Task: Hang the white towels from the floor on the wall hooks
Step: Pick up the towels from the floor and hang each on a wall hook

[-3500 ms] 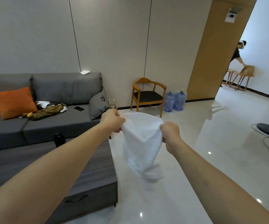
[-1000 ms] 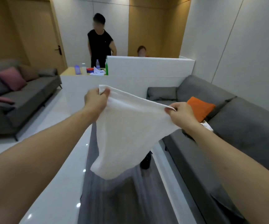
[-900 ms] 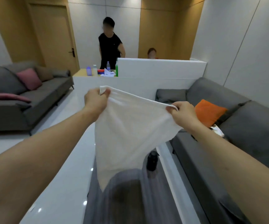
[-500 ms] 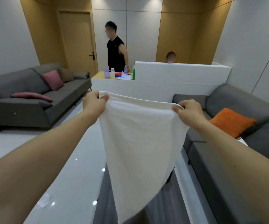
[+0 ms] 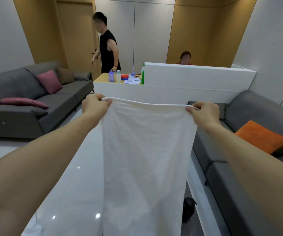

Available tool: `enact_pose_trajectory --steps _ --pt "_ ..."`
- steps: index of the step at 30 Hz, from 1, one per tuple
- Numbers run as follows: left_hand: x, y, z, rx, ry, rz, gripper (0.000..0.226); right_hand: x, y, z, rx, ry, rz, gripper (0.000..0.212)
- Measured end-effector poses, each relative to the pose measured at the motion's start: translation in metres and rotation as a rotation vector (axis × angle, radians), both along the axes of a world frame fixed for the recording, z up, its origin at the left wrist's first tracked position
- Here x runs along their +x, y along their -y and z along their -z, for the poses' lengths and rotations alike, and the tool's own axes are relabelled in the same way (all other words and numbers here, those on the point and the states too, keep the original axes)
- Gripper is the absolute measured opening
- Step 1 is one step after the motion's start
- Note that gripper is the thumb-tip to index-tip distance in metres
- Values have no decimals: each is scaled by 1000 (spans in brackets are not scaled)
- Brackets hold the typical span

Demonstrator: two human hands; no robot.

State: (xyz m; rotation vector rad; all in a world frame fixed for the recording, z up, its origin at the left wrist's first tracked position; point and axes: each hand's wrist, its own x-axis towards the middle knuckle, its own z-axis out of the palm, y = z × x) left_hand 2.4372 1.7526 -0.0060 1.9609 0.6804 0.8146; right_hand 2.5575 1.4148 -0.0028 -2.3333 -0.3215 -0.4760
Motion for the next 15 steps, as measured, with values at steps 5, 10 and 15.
enact_pose_trajectory --steps 5,10,15 --pt "23 -15 -24 5 83 -7 5 24 -16 -17 123 47 -31 15" --pt "12 -15 -29 2 127 11 4 12 -6 -15 188 114 -83 13" --pt "-38 13 7 10 96 -29 11 -37 19 25 151 132 -70 12"
